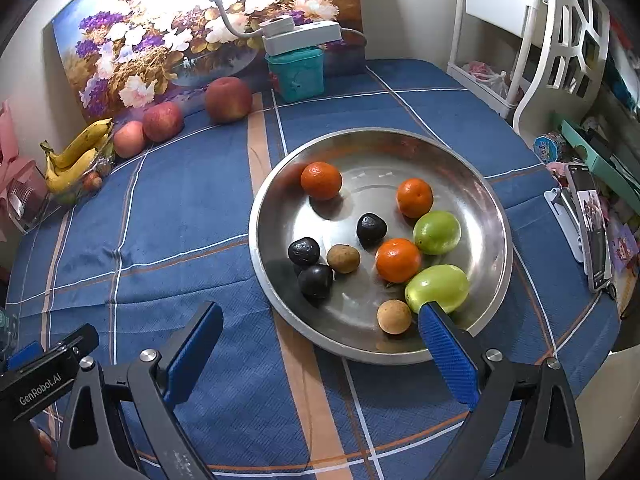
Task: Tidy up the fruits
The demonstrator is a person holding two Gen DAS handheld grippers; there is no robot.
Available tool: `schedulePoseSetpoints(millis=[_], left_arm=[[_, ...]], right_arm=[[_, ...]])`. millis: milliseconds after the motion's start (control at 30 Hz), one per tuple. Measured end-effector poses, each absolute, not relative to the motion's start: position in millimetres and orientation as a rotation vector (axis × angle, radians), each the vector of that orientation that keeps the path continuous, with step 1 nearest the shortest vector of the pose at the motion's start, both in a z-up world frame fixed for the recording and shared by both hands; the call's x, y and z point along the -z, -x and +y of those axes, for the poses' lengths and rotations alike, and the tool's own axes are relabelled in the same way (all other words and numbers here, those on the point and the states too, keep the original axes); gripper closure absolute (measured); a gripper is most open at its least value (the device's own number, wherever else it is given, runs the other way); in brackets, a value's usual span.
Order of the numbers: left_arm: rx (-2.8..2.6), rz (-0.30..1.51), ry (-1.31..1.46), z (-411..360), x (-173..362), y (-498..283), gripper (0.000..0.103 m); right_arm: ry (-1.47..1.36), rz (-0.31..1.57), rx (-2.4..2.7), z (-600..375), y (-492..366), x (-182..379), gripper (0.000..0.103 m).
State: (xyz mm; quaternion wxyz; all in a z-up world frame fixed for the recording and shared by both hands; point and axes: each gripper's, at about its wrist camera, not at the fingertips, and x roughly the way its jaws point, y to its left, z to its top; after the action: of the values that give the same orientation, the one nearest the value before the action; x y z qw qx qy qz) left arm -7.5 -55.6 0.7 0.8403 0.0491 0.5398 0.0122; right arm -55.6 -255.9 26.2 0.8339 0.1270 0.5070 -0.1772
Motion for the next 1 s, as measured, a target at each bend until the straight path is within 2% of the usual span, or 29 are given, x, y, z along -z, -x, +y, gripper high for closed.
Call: schedulePoseSetpoints(millis=[1000], left_arm=[[-0.017,1.178,-0.143,-62.6,3.3,10.8,0.0]], right_arm=[[-0.266,1.093,0.379,-257.9,56.5,-23.5,0.005]])
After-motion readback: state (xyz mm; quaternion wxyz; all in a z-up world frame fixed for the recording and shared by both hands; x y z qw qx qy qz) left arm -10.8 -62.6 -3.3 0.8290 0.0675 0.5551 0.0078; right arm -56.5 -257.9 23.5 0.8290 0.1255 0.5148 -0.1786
